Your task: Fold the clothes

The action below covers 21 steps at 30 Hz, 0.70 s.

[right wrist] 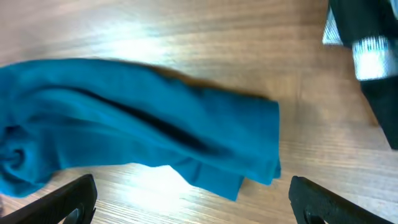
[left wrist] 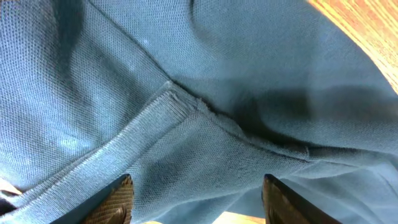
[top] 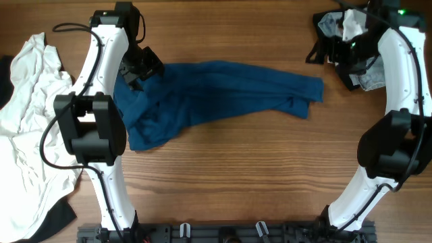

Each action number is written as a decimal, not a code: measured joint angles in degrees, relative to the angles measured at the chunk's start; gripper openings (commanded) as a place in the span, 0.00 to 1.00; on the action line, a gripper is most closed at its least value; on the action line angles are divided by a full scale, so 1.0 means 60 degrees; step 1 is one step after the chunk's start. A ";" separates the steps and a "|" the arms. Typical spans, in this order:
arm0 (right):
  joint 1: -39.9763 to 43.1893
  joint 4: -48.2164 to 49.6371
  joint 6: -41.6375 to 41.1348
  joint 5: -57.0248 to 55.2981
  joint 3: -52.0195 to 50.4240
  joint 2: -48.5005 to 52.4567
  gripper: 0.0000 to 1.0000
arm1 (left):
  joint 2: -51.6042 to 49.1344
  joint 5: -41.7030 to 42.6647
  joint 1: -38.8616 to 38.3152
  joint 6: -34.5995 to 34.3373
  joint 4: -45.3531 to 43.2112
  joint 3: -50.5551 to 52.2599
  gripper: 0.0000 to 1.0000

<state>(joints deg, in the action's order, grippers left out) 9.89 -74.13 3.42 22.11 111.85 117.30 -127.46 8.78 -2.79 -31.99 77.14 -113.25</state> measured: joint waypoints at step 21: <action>-0.1249 -0.0812 0.1198 0.1275 0.0073 0.0000 1.00 | -0.1705 0.1235 0.0026 -0.0222 -0.1151 0.0018 0.04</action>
<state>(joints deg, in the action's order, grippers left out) 2.39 -79.00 10.61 29.76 112.29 117.30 -137.69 16.19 -2.63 -33.32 70.24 -113.14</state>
